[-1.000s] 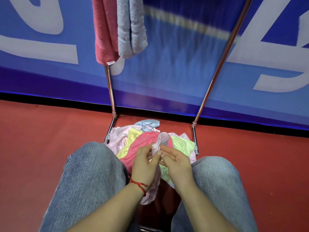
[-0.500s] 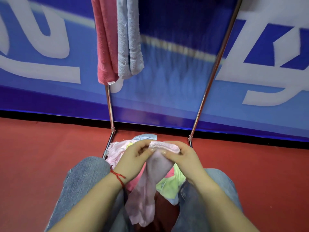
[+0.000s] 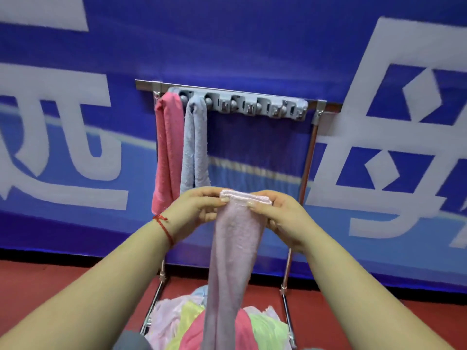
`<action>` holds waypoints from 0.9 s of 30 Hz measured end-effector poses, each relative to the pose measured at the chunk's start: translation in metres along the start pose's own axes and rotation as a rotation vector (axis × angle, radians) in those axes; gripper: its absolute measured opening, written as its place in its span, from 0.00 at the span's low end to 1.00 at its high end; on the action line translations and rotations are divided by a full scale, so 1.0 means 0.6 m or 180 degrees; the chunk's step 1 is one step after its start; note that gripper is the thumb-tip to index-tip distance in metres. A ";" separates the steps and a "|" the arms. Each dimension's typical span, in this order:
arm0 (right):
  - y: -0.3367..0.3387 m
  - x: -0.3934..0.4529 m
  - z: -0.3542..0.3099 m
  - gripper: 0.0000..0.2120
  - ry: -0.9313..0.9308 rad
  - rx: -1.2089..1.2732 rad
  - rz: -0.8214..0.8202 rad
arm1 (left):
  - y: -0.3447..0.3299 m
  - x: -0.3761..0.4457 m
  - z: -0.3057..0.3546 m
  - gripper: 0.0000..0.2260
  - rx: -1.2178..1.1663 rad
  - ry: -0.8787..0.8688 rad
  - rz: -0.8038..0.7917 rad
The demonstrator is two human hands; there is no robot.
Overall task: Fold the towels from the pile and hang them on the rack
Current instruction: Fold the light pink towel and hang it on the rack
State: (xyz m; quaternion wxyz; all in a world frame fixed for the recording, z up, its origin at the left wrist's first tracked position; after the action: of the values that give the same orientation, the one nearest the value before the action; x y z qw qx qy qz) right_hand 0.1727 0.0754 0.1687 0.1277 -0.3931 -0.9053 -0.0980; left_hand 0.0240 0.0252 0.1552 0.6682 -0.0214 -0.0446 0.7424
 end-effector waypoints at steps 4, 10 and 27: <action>0.009 0.047 -0.068 0.04 0.0100 0.0035 -0.0015 | -0.004 0.024 0.094 0.07 0.0340 -0.0195 -0.0040; 0.034 0.114 -0.136 0.06 0.0271 -0.0376 -0.0066 | 0.010 0.071 0.165 0.11 0.0645 -0.0371 -0.0116; 0.071 0.216 -0.158 0.12 -0.0088 -0.0369 -0.0309 | -0.010 0.191 0.101 0.14 0.0443 0.0412 -0.0702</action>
State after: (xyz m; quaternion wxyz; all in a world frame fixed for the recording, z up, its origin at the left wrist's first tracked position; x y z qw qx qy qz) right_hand 0.1333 0.1670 0.3016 0.0873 -0.3569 -0.9178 -0.1508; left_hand 0.0124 0.1374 0.2191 0.7470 -0.0178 0.0482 0.6628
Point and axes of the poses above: each hand's wrist, its own x-axis towards the middle knuckle, its own y-axis out of the back of the hand, z = x × y, the point moved 6 cm from there along x, towards the middle knuckle, and after that the axes turned 7 degrees about y, right-handed, at the moved point
